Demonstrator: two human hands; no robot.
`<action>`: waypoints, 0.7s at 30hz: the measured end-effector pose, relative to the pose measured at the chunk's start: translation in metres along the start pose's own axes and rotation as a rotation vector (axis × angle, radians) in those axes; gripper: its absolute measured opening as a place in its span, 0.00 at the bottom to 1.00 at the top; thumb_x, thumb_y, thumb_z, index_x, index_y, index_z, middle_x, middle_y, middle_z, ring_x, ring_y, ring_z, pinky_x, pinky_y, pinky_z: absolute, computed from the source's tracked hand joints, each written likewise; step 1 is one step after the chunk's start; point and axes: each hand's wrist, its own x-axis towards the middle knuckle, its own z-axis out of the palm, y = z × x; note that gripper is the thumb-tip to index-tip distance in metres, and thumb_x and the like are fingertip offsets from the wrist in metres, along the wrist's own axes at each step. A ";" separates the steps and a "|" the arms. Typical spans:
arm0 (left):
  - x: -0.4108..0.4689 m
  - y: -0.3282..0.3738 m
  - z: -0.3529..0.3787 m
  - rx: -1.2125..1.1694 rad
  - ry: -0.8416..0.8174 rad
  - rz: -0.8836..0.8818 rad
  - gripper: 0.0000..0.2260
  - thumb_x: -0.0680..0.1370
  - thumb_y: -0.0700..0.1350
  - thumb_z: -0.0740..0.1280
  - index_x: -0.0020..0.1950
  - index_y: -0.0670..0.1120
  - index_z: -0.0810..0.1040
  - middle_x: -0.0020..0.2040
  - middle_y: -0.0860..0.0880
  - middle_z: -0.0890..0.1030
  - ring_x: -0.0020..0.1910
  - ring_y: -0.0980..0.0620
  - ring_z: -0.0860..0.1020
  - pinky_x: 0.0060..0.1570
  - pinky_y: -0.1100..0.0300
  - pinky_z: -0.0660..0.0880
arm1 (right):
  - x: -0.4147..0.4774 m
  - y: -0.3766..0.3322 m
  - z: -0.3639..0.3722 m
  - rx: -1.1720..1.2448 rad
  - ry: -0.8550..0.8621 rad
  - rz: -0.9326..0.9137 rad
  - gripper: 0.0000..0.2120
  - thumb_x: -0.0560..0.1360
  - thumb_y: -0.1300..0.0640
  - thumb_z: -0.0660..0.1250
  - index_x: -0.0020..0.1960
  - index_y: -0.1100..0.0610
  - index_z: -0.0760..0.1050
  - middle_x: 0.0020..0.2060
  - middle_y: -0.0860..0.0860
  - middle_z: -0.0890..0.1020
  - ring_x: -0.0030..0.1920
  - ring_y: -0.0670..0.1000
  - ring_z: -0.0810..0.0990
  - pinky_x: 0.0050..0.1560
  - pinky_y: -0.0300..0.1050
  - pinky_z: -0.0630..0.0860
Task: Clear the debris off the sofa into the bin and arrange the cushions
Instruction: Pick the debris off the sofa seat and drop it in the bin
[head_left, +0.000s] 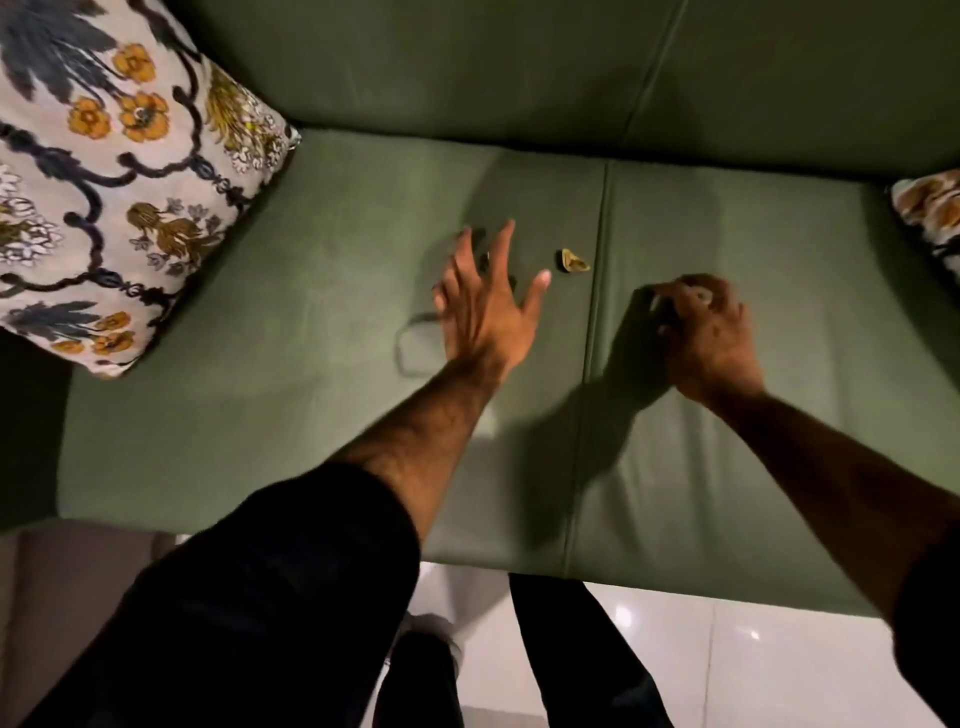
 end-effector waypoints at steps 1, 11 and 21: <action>0.005 0.004 0.008 0.034 0.010 -0.009 0.30 0.79 0.66 0.57 0.79 0.58 0.57 0.79 0.41 0.58 0.76 0.39 0.60 0.72 0.40 0.60 | 0.001 0.002 0.006 -0.030 -0.006 -0.014 0.23 0.79 0.60 0.64 0.73 0.49 0.68 0.75 0.58 0.63 0.71 0.65 0.65 0.71 0.60 0.70; 0.025 0.012 0.050 0.416 0.170 0.091 0.27 0.79 0.67 0.53 0.76 0.59 0.63 0.72 0.44 0.70 0.63 0.40 0.72 0.57 0.44 0.68 | -0.010 0.014 0.036 0.178 0.131 0.027 0.09 0.80 0.63 0.62 0.52 0.58 0.82 0.59 0.56 0.75 0.56 0.54 0.75 0.47 0.24 0.68; 0.042 0.026 0.043 0.189 0.007 0.343 0.30 0.78 0.52 0.68 0.78 0.61 0.60 0.71 0.43 0.68 0.61 0.40 0.72 0.53 0.44 0.76 | -0.044 0.007 0.050 0.364 0.171 0.086 0.13 0.77 0.67 0.63 0.51 0.57 0.84 0.54 0.58 0.79 0.51 0.50 0.76 0.50 0.25 0.68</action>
